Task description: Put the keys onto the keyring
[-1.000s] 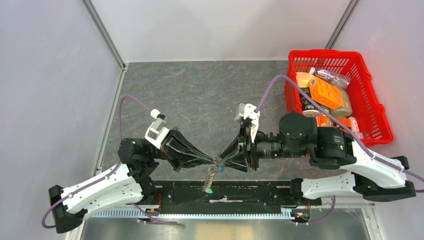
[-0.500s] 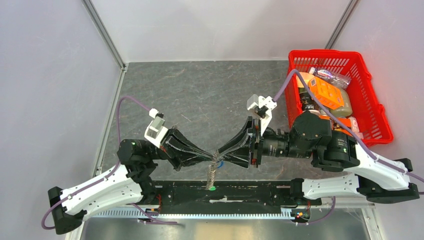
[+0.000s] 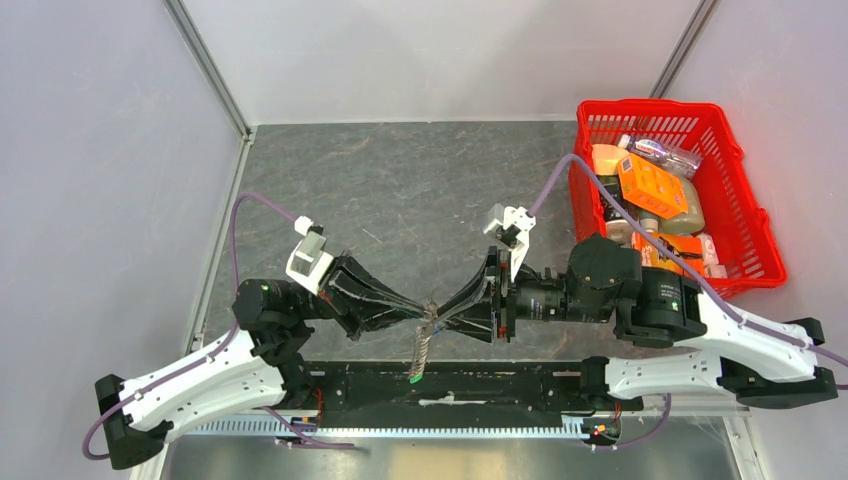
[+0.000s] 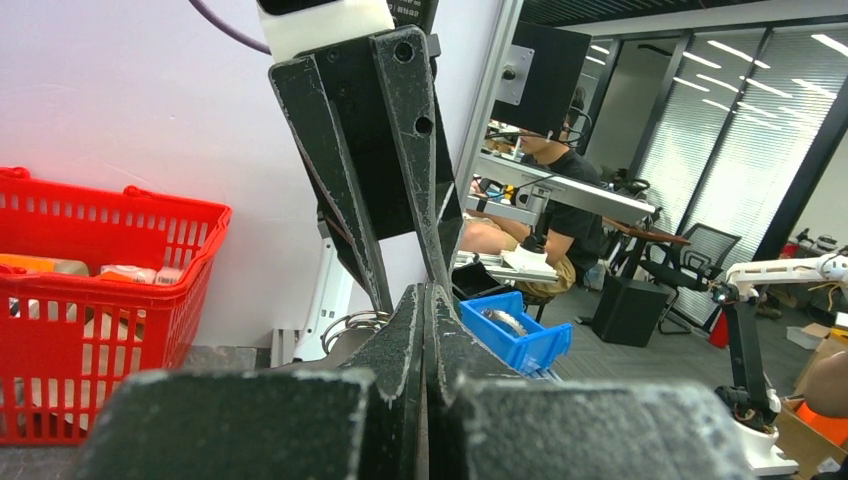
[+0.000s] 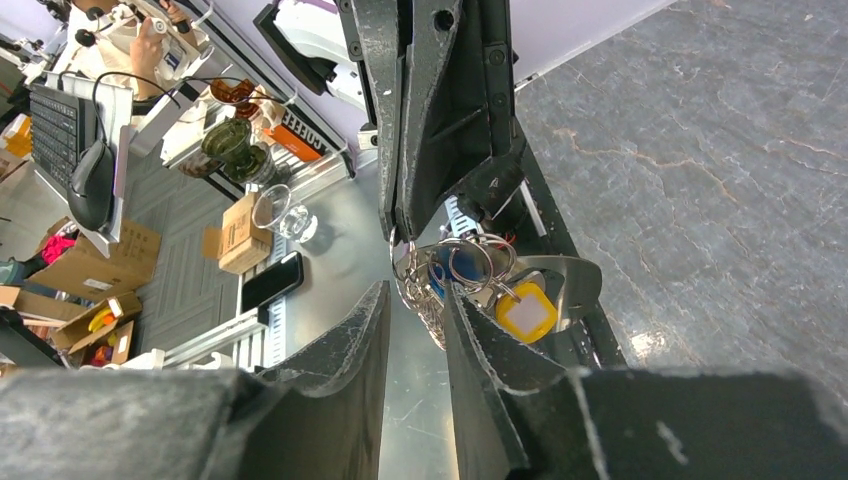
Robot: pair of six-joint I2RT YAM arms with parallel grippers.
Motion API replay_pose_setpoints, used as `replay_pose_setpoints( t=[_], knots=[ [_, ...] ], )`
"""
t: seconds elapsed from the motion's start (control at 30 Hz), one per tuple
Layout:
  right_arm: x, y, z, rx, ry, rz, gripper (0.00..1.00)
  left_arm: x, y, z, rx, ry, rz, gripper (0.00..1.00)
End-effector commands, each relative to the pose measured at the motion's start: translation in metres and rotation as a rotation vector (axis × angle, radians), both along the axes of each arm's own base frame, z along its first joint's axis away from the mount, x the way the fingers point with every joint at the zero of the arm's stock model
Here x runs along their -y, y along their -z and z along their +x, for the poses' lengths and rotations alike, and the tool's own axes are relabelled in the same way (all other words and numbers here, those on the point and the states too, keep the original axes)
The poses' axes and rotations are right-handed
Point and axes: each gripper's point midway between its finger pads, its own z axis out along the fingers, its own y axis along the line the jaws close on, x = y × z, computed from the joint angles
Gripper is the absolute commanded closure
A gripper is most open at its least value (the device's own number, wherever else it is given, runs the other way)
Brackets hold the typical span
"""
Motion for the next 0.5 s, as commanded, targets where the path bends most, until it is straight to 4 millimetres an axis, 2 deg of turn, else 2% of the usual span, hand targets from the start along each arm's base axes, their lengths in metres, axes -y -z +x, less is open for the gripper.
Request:
replay_pose_setpoints(
  t=[0.0,0.47],
  knots=[
    [0.004,-0.019,-0.004,0.008,-0.012,0.079,0.67,-0.005,-0.011,0.002,0.029,-0.041,-0.054,0.98],
    [-0.007,-0.022,-0.006,0.008,-0.034,0.107,0.74,-0.005,-0.012,0.004,0.024,-0.048,-0.055,0.98]
  ],
)
